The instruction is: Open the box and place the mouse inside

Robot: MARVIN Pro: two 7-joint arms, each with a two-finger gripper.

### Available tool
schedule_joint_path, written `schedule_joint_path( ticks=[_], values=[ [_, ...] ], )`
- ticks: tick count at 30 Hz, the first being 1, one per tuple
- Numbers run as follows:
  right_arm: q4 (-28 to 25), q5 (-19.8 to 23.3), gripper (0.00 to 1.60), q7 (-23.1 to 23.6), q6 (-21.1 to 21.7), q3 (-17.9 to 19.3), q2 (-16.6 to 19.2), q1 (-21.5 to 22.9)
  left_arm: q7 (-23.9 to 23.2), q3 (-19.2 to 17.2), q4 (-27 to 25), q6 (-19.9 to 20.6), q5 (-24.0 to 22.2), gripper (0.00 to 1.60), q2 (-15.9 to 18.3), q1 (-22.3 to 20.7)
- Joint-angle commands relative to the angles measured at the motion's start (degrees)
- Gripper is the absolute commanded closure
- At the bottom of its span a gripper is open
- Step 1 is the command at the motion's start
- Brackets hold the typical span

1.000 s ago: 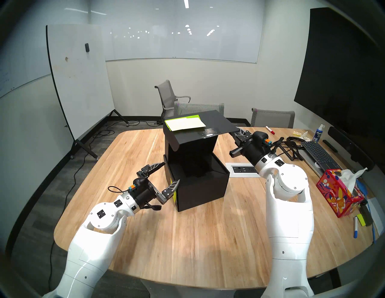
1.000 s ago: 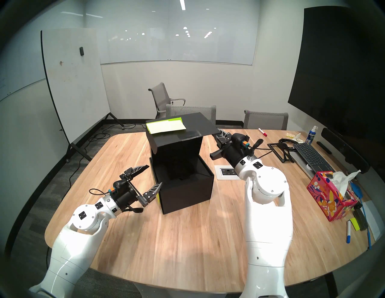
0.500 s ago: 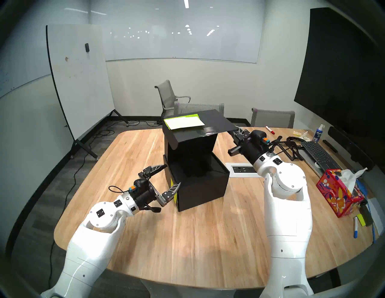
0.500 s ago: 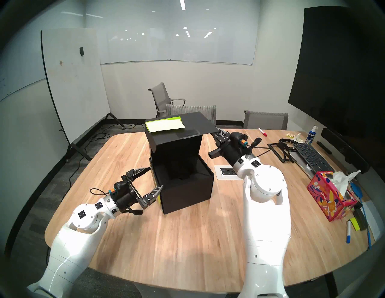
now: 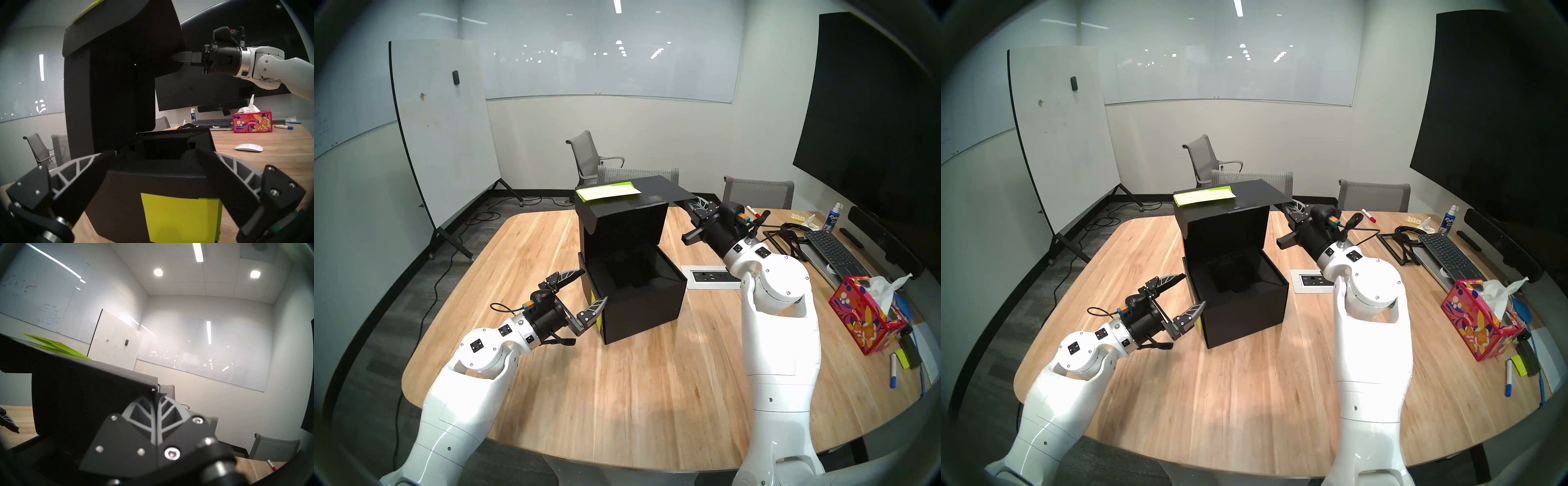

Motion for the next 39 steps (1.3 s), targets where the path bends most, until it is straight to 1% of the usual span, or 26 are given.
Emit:
schedule_joint_path(
  ticks=[1,7,22,29,36,37,38,39],
  values=[
    [-0.6,0.2,1.6,-0.2,0.5,-0.2,0.2,5.3,0.2,0.4,0.6,0.2,0.7,0.0,0.0,0.0],
    [-0.5,0.2,1.6,-0.2,1.3,-0.4,0.4,7.7,0.4,0.6,0.3,0.1,1.0,0.0,0.2,0.4],
    [0.4,0.1,1.6,-0.1,2.2,-1.1,0.7,11.8,1.2,1.7,0.0,-0.1,1.2,0.0,0.4,0.8],
    [2.7,-0.8,1.6,-0.7,2.5,-2.2,0.6,14.5,1.5,2.0,-0.1,-0.3,1.2,0.0,0.6,0.9],
    [6.4,-2.3,1.6,-1.8,2.5,-3.6,0.5,18.2,1.3,2.2,0.2,-0.5,1.0,0.0,0.8,0.5],
    [6.1,-2.4,1.6,-2.5,2.5,-4.0,0.5,17.6,1.3,2.2,0.2,-0.5,0.9,0.0,0.8,0.5],
    [7.4,-2.7,1.6,-2.1,2.4,-3.9,0.4,19.0,1.3,2.3,0.3,-0.5,0.9,0.0,0.8,0.5],
    [7.8,-2.9,1.6,-2.3,2.4,-4.1,0.3,19.3,1.2,2.3,0.3,-0.5,0.9,0.0,0.8,0.4]
  ],
)
